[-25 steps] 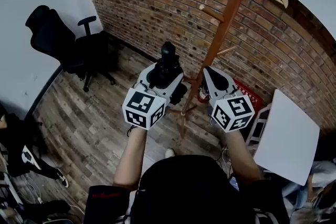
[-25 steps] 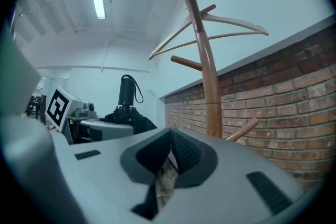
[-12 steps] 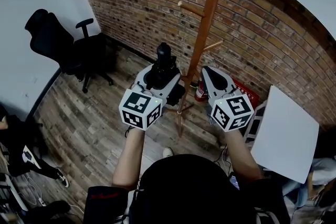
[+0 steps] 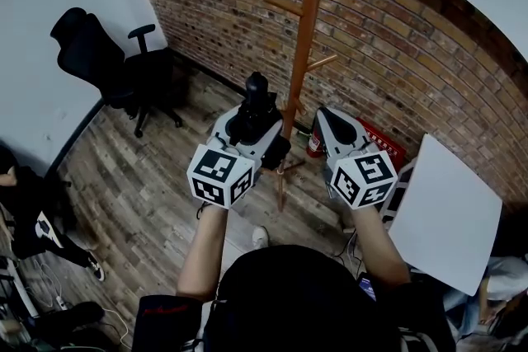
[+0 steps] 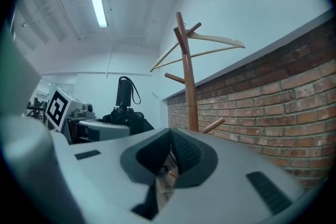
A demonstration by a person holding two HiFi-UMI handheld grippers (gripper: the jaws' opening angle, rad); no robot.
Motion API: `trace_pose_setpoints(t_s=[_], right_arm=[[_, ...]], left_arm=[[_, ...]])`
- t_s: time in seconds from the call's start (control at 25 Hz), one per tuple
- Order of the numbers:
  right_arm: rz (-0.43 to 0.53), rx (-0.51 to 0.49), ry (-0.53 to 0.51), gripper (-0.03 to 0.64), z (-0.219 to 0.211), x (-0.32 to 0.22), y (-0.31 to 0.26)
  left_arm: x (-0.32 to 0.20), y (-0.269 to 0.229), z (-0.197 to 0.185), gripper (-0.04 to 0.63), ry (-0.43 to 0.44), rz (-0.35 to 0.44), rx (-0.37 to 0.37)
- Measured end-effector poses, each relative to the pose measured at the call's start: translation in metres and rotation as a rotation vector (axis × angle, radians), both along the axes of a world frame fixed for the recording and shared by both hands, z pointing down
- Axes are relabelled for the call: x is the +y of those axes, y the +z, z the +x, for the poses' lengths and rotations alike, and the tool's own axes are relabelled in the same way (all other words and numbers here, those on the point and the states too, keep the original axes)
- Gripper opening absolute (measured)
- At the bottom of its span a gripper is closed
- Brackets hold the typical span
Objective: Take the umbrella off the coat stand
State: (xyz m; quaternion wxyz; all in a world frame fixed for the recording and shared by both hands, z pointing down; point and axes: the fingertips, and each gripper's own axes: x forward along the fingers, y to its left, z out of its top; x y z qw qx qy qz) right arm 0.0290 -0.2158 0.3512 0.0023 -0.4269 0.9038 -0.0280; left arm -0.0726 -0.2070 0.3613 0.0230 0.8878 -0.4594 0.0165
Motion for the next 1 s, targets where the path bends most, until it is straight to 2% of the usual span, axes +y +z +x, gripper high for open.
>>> trace_pose_setpoints(t_s=[0.44,1.0], right_arm=[[-0.022,-0.022,-0.019,0.028,0.038,0.044,0.007],[0.01,-0.032,-0.05,0.028,0.059,0.104,0.007]], left_arm=[[0.053,0.0,0.033,0.25,-0.037,-0.001,0.005],[0.12,-0.003,0.06,0.25,-0.05,0.013,0.027]])
